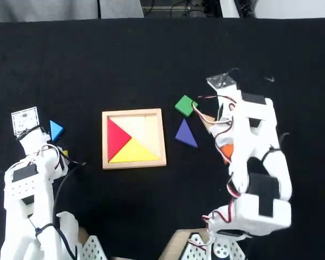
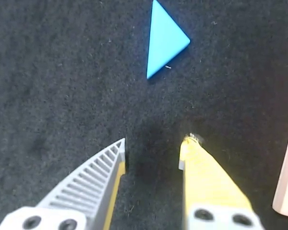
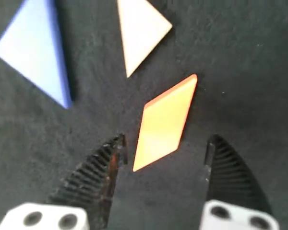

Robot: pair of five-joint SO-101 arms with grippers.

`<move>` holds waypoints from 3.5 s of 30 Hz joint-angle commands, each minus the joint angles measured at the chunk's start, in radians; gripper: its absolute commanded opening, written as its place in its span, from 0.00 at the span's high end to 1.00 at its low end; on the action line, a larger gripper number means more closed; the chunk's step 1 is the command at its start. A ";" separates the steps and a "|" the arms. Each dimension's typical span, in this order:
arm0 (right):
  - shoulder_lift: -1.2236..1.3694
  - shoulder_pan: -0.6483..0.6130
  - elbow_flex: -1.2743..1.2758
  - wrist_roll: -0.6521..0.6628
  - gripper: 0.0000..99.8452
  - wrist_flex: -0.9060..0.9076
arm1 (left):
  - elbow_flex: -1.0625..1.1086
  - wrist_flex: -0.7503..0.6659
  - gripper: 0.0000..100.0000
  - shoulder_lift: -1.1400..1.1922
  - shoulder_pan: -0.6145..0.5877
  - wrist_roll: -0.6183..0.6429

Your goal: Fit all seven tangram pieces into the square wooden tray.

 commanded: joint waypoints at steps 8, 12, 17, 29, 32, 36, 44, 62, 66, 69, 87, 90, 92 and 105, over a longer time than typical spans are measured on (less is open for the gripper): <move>-0.002 -0.043 0.079 0.032 0.74 -0.126 | -0.002 -0.014 0.81 -0.021 0.012 0.005; 0.042 -0.037 0.054 0.031 0.75 -0.132 | -0.002 -0.014 0.81 -0.021 0.012 0.005; 0.061 -0.011 0.024 0.032 0.75 -0.123 | -0.002 -0.014 0.81 -0.021 0.010 0.005; -0.114 -0.129 0.038 0.029 0.75 -0.006 | -0.002 -0.014 0.81 -0.021 0.010 0.005; -0.041 -0.114 0.019 0.029 0.75 -0.028 | -0.002 -0.014 0.81 -0.021 0.010 0.005; 0.064 -0.072 -0.008 0.032 0.75 -0.060 | -0.002 -0.014 0.81 -0.021 0.008 0.005; 0.113 -0.020 -0.039 0.080 0.75 -0.068 | -0.002 -0.014 0.81 -0.021 0.010 0.005; -0.033 -0.017 -0.012 0.124 0.75 -0.032 | -0.002 -0.014 0.81 -0.020 0.010 0.005; -0.031 -0.075 0.018 0.146 0.75 -0.032 | -0.002 -0.014 0.81 -0.020 0.010 0.005; 0.039 -0.075 0.002 0.147 0.75 -0.041 | -0.002 -0.014 0.81 -0.020 0.010 0.005; 0.085 -0.026 -0.056 0.152 0.75 -0.020 | -0.002 -0.014 0.81 -0.018 0.010 0.005; -0.022 -0.063 -0.022 0.153 0.75 0.026 | -0.002 -0.014 0.81 -0.018 0.010 0.005; -0.070 -0.092 0.012 0.155 0.75 0.031 | -0.002 -0.014 0.81 -0.018 0.010 0.005; 0.136 -0.043 -0.025 0.173 0.75 -0.017 | -0.002 -0.014 0.81 -0.017 0.008 0.005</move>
